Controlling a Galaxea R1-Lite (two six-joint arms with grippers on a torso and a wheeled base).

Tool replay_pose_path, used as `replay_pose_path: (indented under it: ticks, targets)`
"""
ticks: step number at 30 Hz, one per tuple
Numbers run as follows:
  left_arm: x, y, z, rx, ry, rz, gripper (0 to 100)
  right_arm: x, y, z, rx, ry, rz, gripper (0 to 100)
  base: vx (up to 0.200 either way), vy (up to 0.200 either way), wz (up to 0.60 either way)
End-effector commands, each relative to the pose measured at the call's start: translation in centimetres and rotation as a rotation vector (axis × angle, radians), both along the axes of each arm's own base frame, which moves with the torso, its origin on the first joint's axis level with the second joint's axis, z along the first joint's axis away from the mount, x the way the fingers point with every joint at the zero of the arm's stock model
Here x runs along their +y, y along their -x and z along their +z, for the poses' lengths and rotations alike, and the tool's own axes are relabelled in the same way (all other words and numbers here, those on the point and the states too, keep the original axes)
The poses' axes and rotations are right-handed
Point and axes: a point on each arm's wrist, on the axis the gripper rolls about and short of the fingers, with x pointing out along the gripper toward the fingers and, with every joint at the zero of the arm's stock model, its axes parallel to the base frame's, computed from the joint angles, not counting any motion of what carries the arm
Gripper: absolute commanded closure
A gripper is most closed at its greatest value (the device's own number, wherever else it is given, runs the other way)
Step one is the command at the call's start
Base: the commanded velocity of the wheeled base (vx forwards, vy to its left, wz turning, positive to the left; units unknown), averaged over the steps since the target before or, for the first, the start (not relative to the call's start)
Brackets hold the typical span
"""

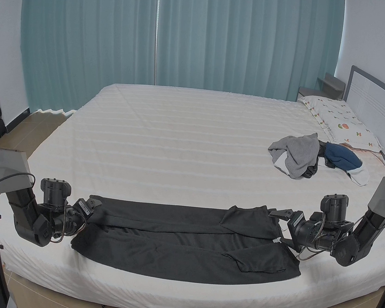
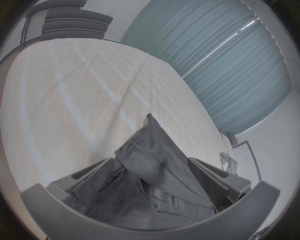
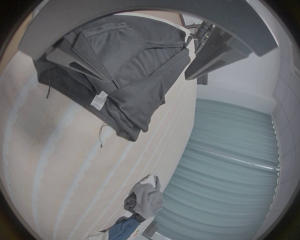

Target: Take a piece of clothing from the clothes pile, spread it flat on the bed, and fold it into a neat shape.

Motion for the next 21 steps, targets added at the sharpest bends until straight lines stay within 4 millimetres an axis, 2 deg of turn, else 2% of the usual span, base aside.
replay_pose_path:
  ticks: [1, 3, 4, 11, 13, 21]
  targets:
    - [-0.2, -0.8, -0.6, -0.001, 0.0, -0.004, 0, 0.2, 0.0, -0.3, 0.007, 0.001, 0.008, 0, 0.0, 0.0, 0.0]
    - [-0.1, -1.4, -0.9, -0.005, -0.001, 0.0, 0, 0.2, -0.1, -0.5, 0.014, 0.002, 0.006, 0, 0.0, 0.0, 0.0]
    - [-0.1, -1.5, -1.0, -0.005, -0.003, 0.003, 100, 0.2, -0.1, -0.5, 0.014, 0.002, 0.006, 0, 0.0, 0.0, 0.0]
    - [0.0, -1.7, -1.0, -0.012, -0.025, 0.03, 100, 1.1, -0.2, 0.4, 0.004, -0.045, -0.004, 0, 0.0, 0.0, 0.0]
    - [0.0, -1.6, -0.6, -0.023, -0.033, 0.042, 100, 1.6, -0.7, 0.9, -0.002, -0.072, -0.058, 0, 0.0, 0.0, 0.0]
    - [-0.1, -1.7, 1.4, -0.088, -0.046, 0.064, 100, 3.8, -1.7, -0.4, 0.019, -0.047, -0.101, 0, 0.0, 0.0, 0.0]
